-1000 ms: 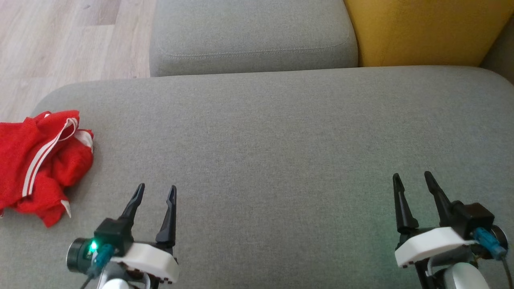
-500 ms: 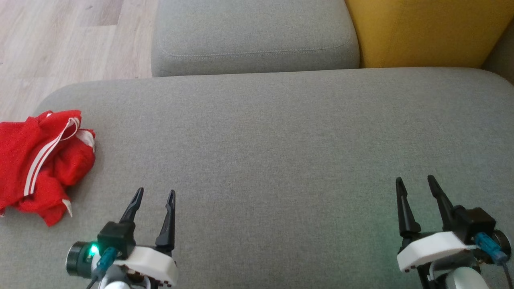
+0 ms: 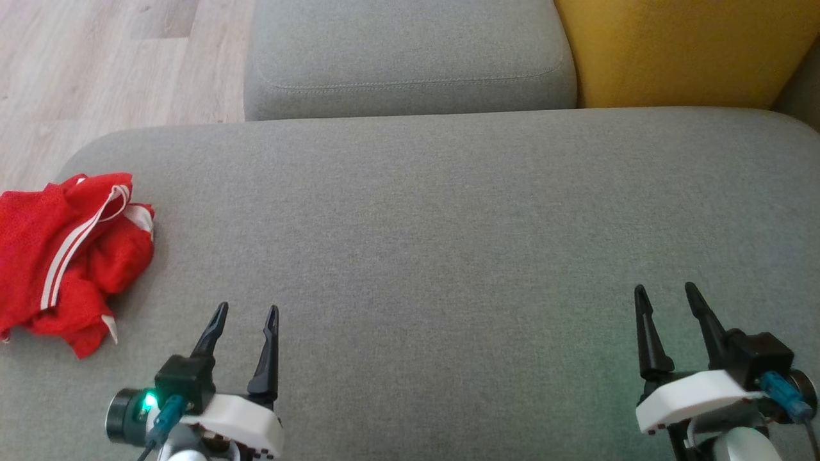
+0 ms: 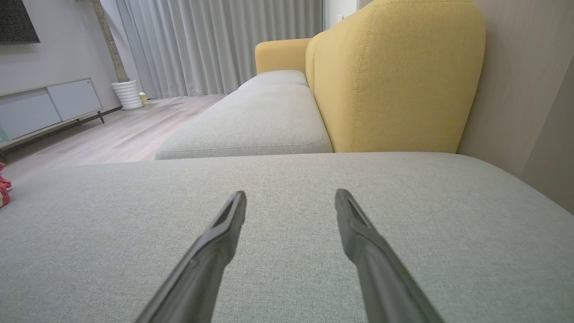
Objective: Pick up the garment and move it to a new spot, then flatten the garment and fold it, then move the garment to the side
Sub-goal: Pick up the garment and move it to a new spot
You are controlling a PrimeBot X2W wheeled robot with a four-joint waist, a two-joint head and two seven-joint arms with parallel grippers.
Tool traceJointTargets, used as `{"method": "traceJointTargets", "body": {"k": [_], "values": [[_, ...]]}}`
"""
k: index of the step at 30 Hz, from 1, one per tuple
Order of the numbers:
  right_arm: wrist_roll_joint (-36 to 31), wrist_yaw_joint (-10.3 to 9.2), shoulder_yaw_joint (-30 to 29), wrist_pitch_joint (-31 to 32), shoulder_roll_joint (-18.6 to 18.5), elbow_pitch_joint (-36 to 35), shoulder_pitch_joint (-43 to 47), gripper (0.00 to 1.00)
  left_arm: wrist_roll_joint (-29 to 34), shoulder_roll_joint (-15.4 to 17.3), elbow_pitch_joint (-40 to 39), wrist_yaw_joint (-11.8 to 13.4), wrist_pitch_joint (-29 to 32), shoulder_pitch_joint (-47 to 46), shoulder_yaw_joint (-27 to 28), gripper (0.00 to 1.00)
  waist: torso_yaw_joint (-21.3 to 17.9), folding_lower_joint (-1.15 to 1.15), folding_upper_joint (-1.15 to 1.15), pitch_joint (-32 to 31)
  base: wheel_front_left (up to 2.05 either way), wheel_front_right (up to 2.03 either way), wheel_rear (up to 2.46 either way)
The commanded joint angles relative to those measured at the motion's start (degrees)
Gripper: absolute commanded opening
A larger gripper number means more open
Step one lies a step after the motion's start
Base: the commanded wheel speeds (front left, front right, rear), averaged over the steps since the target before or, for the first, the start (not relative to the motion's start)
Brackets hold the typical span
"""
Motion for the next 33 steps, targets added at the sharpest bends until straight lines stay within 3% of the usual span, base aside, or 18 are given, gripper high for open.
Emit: {"method": "traceJointTargets", "body": {"k": [1, 13, 33], "values": [[0.27, 0.44, 1.16, -0.17, -0.23, -1.78, -1.77, 1.00, 0.15, 0.15, -1.53, -0.13, -0.71, -2.35, 2.05, 1.00, 0.17, 0.00, 0.00, 0.03, 0.00, 0.00, 0.00], [1.37, 0.44, 1.59, -0.40, -0.22, -4.17, -1.32, 1.00, 0.35, -0.09, -1.96, -0.27, -0.71, -3.50, 2.56, 1.00, 3.90, 0.00, 0.00, 0.33, 0.00, 0.00, 0.00], [3.61, 0.44, 4.19, 1.39, -0.22, -9.02, 0.62, 1.00, 0.14, 0.17, -3.83, 0.25, -0.71, -4.91, 6.06, 1.00, 22.77, 0.00, 0.00, 0.97, 0.00, 0.00, 0.00]]}}
